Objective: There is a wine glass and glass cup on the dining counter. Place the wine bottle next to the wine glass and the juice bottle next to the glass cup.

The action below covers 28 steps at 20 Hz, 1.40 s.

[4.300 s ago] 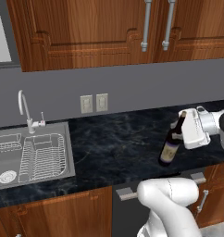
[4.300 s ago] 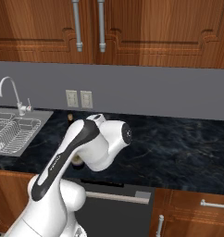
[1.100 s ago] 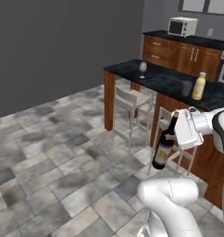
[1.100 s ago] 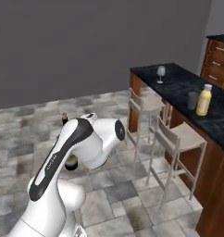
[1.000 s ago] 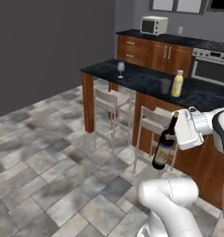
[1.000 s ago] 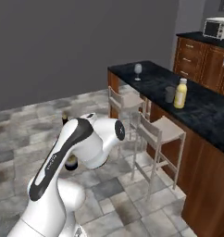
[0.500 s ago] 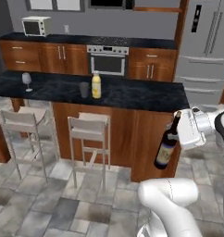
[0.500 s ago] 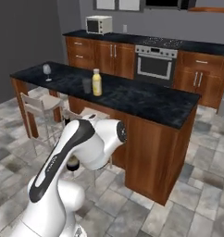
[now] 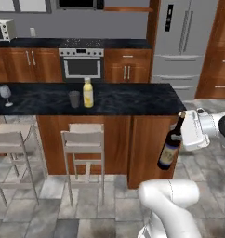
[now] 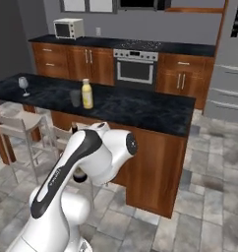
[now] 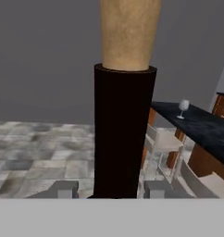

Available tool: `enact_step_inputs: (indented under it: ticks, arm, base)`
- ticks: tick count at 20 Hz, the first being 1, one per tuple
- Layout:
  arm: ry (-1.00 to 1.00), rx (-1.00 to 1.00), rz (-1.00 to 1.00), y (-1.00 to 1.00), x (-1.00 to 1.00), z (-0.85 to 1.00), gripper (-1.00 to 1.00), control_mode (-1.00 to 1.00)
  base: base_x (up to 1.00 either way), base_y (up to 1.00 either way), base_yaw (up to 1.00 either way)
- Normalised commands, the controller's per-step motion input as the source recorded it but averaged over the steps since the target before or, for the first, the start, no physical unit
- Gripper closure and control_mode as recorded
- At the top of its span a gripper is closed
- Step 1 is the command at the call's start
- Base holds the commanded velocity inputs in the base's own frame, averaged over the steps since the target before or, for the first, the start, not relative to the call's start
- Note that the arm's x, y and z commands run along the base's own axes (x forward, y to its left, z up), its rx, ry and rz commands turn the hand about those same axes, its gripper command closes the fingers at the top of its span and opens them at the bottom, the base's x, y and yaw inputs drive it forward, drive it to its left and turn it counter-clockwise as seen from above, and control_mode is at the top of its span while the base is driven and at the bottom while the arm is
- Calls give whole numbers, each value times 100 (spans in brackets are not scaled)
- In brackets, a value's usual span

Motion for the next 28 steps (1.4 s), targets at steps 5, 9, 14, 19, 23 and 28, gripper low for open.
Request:
enact_step_inputs:
  ticks: [5, 9, 14, 19, 23, 28]
  arm:
    - [0, 0, 0, 0, 0, 0, 100, 100]
    - [0, 0, 0, 0, 0, 0, 100, 100]
    - [0, 0, 0, 0, 0, 0, 100, 100]
    - [0, 0, 0, 0, 0, 0, 100, 100]
    - [0, 0, 0, 0, 0, 0, 100, 100]
    - [0, 0, 0, 0, 0, 0, 100, 100]
  base:
    - [56, 69, 0]
    - [56, 73, 0]
    - [58, 70, 0]
    - [60, 66, -1]
    - [64, 61, -6]
    - [67, 57, -7]
